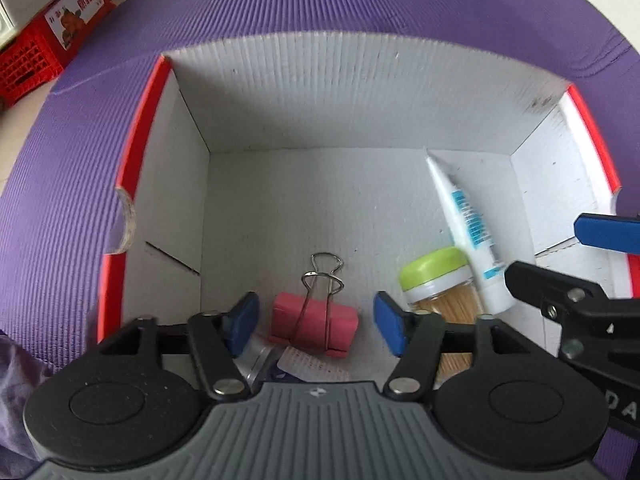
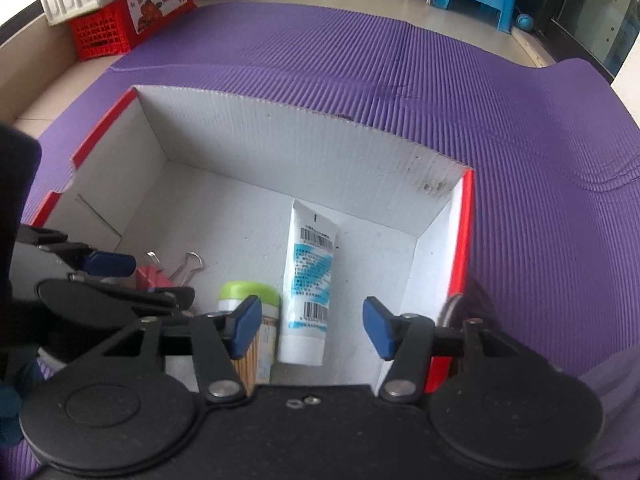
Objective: Organize rigid objects
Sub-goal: 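Lower clip and tube into box, open both tools, withdraw, then move both tools back over the scattered items on the mat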
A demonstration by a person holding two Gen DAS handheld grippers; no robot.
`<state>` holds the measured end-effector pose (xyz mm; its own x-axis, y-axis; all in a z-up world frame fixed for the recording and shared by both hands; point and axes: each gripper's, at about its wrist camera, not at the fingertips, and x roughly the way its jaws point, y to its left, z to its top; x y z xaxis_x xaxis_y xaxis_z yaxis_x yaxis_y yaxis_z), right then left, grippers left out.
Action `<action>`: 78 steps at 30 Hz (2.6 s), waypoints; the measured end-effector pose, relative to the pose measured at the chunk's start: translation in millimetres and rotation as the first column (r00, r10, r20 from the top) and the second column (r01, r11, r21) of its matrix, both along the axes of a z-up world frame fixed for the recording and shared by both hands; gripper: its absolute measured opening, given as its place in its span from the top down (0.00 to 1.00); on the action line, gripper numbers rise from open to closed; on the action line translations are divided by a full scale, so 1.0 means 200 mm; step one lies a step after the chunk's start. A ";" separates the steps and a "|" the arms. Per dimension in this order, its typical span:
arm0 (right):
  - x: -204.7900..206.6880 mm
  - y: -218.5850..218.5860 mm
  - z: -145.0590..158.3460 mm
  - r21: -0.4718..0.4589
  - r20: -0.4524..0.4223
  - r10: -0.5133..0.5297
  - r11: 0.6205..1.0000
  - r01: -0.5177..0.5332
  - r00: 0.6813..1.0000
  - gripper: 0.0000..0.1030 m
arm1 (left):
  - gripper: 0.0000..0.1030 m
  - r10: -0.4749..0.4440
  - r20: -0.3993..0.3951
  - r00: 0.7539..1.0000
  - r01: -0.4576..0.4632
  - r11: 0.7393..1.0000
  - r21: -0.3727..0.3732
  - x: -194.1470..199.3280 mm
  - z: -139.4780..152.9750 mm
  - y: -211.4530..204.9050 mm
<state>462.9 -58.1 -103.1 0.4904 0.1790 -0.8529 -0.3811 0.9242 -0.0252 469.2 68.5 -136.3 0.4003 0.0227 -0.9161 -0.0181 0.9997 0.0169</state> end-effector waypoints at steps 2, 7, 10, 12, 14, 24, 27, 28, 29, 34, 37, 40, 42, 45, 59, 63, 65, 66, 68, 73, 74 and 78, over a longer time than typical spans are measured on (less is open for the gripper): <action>-0.03 -0.03 0.04 0.021 0.010 0.005 1.000 -0.005 1.000 0.38 | 0.36 0.013 0.013 1.000 -0.013 1.000 -0.001 -0.01 0.05 0.01; -0.12 -0.10 0.13 0.061 0.040 0.007 0.998 -0.010 0.999 0.33 | 0.36 0.031 0.058 0.998 -0.029 0.999 -0.030 -0.12 0.20 -0.02; -0.21 -0.13 0.21 0.087 0.053 0.007 0.996 -0.012 0.999 0.29 | 0.36 0.027 0.087 0.996 -0.024 0.999 -0.026 -0.19 0.30 -0.04; -0.26 -0.16 0.25 0.103 0.061 0.007 0.995 -0.013 0.998 0.28 | 0.36 0.026 0.105 0.994 -0.023 0.999 -0.026 -0.25 0.36 -0.06; -0.32 -0.18 0.29 0.121 0.072 0.010 0.993 -0.018 0.997 0.25 | 0.36 0.028 0.125 0.992 -0.025 0.999 -0.032 -0.33 0.42 -0.06; -0.59 -0.28 0.46 0.203 0.122 0.016 0.978 -0.041 0.992 0.13 | 0.36 0.029 0.215 0.976 -0.017 0.998 -0.056 -0.65 0.64 -0.08; -0.68 -0.31 0.50 0.215 0.141 0.012 0.976 -0.042 0.990 0.11 | 0.36 0.021 0.225 0.974 -0.008 0.998 -0.059 -0.75 0.67 -0.09; -0.70 -0.31 0.50 0.216 0.147 0.010 0.975 -0.042 0.989 0.10 | 0.36 0.016 0.229 0.973 -0.002 0.998 -0.059 -0.78 0.68 -0.09; -0.73 -0.32 0.51 0.217 0.155 0.010 0.975 -0.044 0.988 0.08 | 0.36 0.011 0.232 0.973 0.002 0.998 -0.056 -0.81 0.69 -0.10; -0.86 -0.35 0.56 0.237 0.194 0.023 0.969 -0.069 0.981 0.06 | 0.36 0.001 0.250 0.968 0.015 0.998 -0.061 -0.95 0.73 -0.11; -0.93 -0.37 0.59 0.260 0.210 0.022 0.962 -0.077 0.978 0.04 | 0.36 -0.004 0.266 0.964 0.019 0.998 -0.053 -1.02 0.75 -0.11; -0.99 -0.39 0.61 0.289 0.221 0.017 0.954 -0.082 0.975 0.01 | 0.26 -0.002 0.281 0.960 0.019 0.998 -0.057 -1.08 0.77 -0.11; -1.04 -0.40 0.62 0.300 0.228 0.017 0.950 -0.086 0.974 0.01 | 0.26 -0.003 0.292 0.956 0.021 0.998 -0.059 -1.13 0.79 -0.11; -1.11 -0.41 0.62 0.306 0.238 0.022 0.947 -0.096 0.971 0.00 | 0.26 -0.006 0.304 0.953 0.025 0.998 -0.056 -1.19 0.80 -0.12; -1.34 -0.54 0.54 0.416 0.194 -0.023 0.907 -0.061 0.981 0.00 | 0.13 0.013 0.318 0.948 0.021 0.994 -0.104 -1.44 0.76 -0.14; -1.37 -0.57 0.50 0.443 0.163 -0.047 0.896 -0.031 0.986 0.00 | 0.01 0.012 0.320 0.947 0.023 0.994 -0.106 -1.48 0.74 -0.16; -1.39 -0.58 0.48 0.453 0.151 -0.054 0.891 -0.021 0.987 0.00 | 0.00 0.014 0.331 0.944 0.029 0.992 -0.123 -1.50 0.72 -0.16; -1.40 -0.58 0.47 0.451 0.151 -0.056 0.893 -0.018 0.987 0.00 | 0.00 0.011 0.329 0.944 0.034 0.991 -0.130 -1.51 0.70 -0.16; -1.42 -0.59 0.45 0.439 0.150 -0.058 0.898 -0.014 0.987 0.00 | 0.00 0.014 0.324 0.946 0.030 0.991 -0.131 -1.53 0.67 -0.16; -1.44 -0.60 0.39 0.394 0.144 -0.053 0.919 -0.008 0.988 0.00 | 0.00 0.019 0.275 0.961 0.017 0.991 -0.129 -1.56 0.55 -0.16; -1.44 -0.60 0.38 0.385 0.141 -0.052 0.923 -0.006 0.989 0.00 | 0.00 0.015 0.262 0.965 0.019 0.991 -0.129 -1.56 0.53 -0.16; -1.44 -0.60 0.32 0.349 0.128 -0.051 0.937 0.003 0.990 0.00 | 0.00 0.018 0.224 0.974 0.017 0.988 -0.153 -1.59 0.43 -0.16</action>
